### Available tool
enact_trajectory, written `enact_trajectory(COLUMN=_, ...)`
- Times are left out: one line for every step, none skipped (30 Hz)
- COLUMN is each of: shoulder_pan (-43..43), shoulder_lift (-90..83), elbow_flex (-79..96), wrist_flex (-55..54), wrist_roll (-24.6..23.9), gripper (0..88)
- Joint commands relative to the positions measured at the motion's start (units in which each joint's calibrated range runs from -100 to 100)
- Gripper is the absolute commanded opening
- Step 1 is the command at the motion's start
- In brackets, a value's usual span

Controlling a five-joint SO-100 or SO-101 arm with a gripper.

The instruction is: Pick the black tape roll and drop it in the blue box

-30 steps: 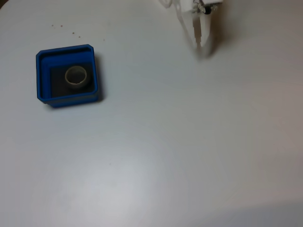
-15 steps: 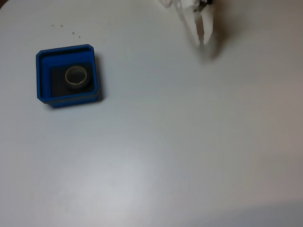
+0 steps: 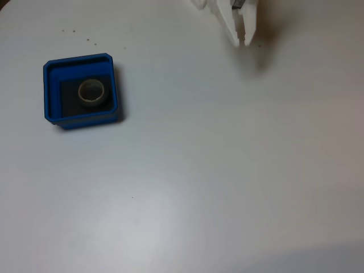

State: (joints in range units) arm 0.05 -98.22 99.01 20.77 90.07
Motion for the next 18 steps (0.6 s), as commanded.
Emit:
enact_trajectory(shoulder_pan=0.49, shoulder_lift=-0.77, elbow_flex=0.72, wrist_flex=-1.96, wrist_roll=0.3, gripper=1.4)
enact_trajectory(shoulder_pan=0.49, shoulder_lift=-0.77, elbow_flex=0.72, wrist_flex=-2.7, wrist_roll=0.3, gripper=1.4)
enact_trajectory(shoulder_pan=0.49, shoulder_lift=-0.77, elbow_flex=0.72, wrist_flex=-3.94, wrist_roll=0.3, gripper=1.4)
enact_trajectory(shoulder_pan=0.49, shoulder_lift=-0.77, elbow_flex=0.72, wrist_flex=-5.43, wrist_roll=0.3, gripper=1.4)
enact_trajectory(shoulder_pan=0.49, shoulder_lift=-0.77, elbow_flex=0.72, wrist_flex=-6.83, wrist_roll=0.3, gripper=1.4)
enact_trajectory(shoulder_pan=0.49, shoulder_lift=-0.77, elbow_flex=0.72, wrist_flex=-8.23, wrist_roll=0.3, gripper=1.4)
enact_trajectory(shoulder_pan=0.49, shoulder_lift=-0.77, elbow_flex=0.72, wrist_flex=-9.22, wrist_roll=0.3, gripper=1.4)
enact_trajectory(shoulder_pan=0.49, shoulder_lift=-0.77, elbow_flex=0.72, wrist_flex=-9.47, wrist_roll=0.3, gripper=1.4)
enact_trajectory(shoulder_pan=0.49, shoulder_lift=-0.77, elbow_flex=0.81, wrist_flex=-9.47, wrist_roll=0.3, gripper=1.4)
enact_trajectory(shoulder_pan=0.49, shoulder_lift=-0.77, elbow_flex=0.81, wrist_flex=-9.47, wrist_roll=0.3, gripper=1.4)
enact_trajectory(shoulder_pan=0.49, shoulder_lift=-0.77, elbow_flex=0.81, wrist_flex=-9.47, wrist_roll=0.3, gripper=1.4)
enact_trajectory(shoulder_pan=0.49, shoulder_lift=-0.77, elbow_flex=0.81, wrist_flex=-9.47, wrist_roll=0.3, gripper=1.4)
enact_trajectory(shoulder_pan=0.49, shoulder_lift=-0.77, elbow_flex=0.81, wrist_flex=-9.47, wrist_roll=0.3, gripper=1.4)
enact_trajectory(shoulder_pan=0.49, shoulder_lift=-0.77, elbow_flex=0.81, wrist_flex=-9.39, wrist_roll=0.3, gripper=1.4)
enact_trajectory(shoulder_pan=0.49, shoulder_lift=-0.77, elbow_flex=0.81, wrist_flex=-9.39, wrist_roll=0.38, gripper=1.4)
enact_trajectory(shoulder_pan=0.29, shoulder_lift=-0.77, elbow_flex=0.81, wrist_flex=-9.39, wrist_roll=-0.05, gripper=1.4)
enact_trajectory(shoulder_pan=0.1, shoulder_lift=-0.77, elbow_flex=0.81, wrist_flex=-9.39, wrist_roll=0.21, gripper=1.4)
enact_trajectory(shoulder_pan=0.0, shoulder_lift=-0.77, elbow_flex=0.81, wrist_flex=-9.39, wrist_roll=0.21, gripper=1.4)
